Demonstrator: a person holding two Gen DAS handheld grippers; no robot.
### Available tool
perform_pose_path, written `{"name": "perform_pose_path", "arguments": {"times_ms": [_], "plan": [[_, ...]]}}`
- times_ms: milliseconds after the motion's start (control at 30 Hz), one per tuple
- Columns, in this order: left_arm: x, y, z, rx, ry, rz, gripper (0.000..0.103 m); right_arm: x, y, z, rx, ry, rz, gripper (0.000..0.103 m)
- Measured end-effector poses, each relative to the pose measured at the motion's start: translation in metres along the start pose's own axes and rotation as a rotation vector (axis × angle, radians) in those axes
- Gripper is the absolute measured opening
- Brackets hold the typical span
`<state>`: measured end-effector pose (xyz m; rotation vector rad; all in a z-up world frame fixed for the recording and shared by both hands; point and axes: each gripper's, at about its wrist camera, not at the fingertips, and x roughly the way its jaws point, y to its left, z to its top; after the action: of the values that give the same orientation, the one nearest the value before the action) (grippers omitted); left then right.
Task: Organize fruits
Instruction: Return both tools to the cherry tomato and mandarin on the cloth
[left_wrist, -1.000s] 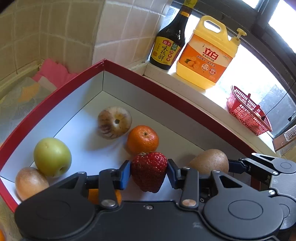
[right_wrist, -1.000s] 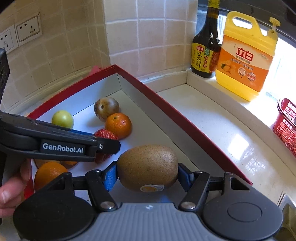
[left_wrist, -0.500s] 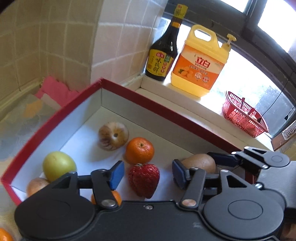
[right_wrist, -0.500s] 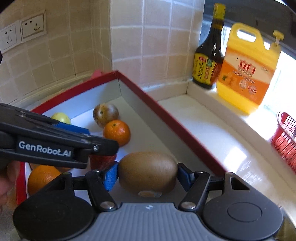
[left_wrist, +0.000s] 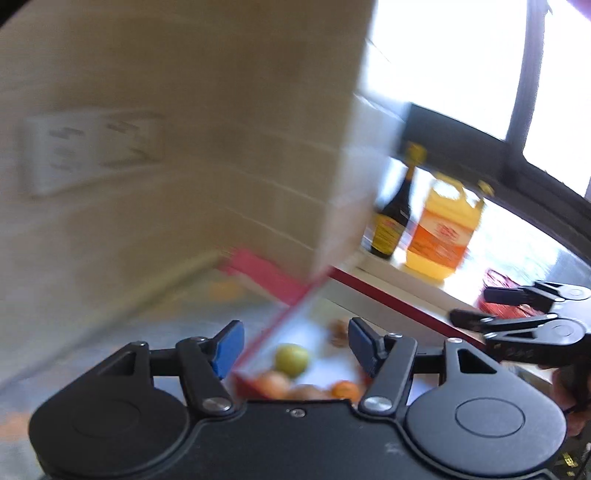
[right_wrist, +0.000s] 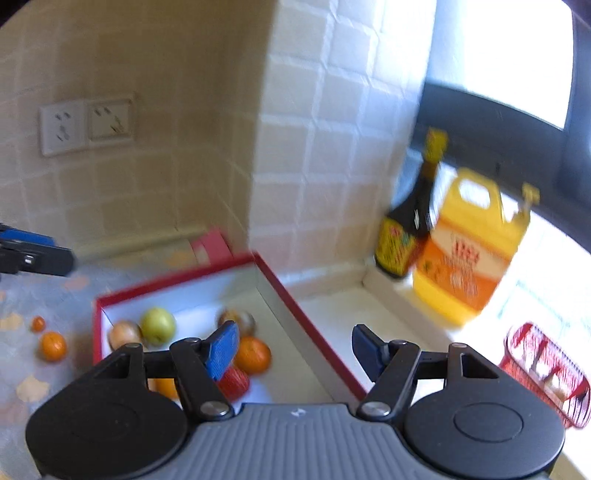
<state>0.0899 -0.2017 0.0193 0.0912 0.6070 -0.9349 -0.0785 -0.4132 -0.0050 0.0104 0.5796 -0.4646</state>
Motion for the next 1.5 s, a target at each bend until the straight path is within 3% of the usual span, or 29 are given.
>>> {"name": "perform_pose_path", "arguments": {"times_ms": [133,267,367,467,600,667,800,967,1100,1333,1433,1500], "plan": [[-0.054,0.044,0.0,-0.056,-0.082,0.125,0.074,-0.02,0.021,0.023,-0.036,-0.06,0.037,0.07],[-0.097,0.078,-0.008,-0.092,-0.125,0.236,0.074,-0.032,0.052,0.034,-0.069,-0.081,0.128,0.07],[-0.112,0.101,-0.02,-0.13,-0.12,0.296,0.075,-0.026,0.08,0.032,-0.074,-0.04,0.235,0.07],[-0.102,0.124,-0.037,-0.195,-0.064,0.321,0.075,-0.007,0.114,0.019,-0.032,0.052,0.356,0.07],[-0.056,0.146,-0.062,-0.24,0.068,0.269,0.075,0.037,0.156,-0.006,0.033,0.259,0.435,0.07],[-0.024,0.151,-0.073,-0.232,0.145,0.229,0.075,0.053,0.169,-0.014,0.061,0.299,0.43,0.069],[0.022,0.161,-0.094,-0.237,0.211,0.184,0.074,0.067,0.192,-0.023,0.025,0.289,0.387,0.069],[0.046,0.172,-0.104,-0.255,0.211,0.112,0.073,0.079,0.211,-0.027,-0.006,0.275,0.363,0.069],[0.064,0.174,-0.104,-0.229,0.234,0.106,0.064,0.094,0.224,-0.033,-0.02,0.268,0.353,0.068],[0.075,0.167,-0.107,-0.184,0.232,0.108,0.061,0.108,0.24,-0.041,-0.024,0.231,0.338,0.065],[0.076,0.162,-0.108,-0.148,0.232,0.129,0.055,0.113,0.244,-0.042,-0.023,0.213,0.324,0.063],[0.077,0.159,-0.109,-0.125,0.233,0.144,0.043,0.116,0.245,-0.042,-0.022,0.207,0.32,0.063]]}}
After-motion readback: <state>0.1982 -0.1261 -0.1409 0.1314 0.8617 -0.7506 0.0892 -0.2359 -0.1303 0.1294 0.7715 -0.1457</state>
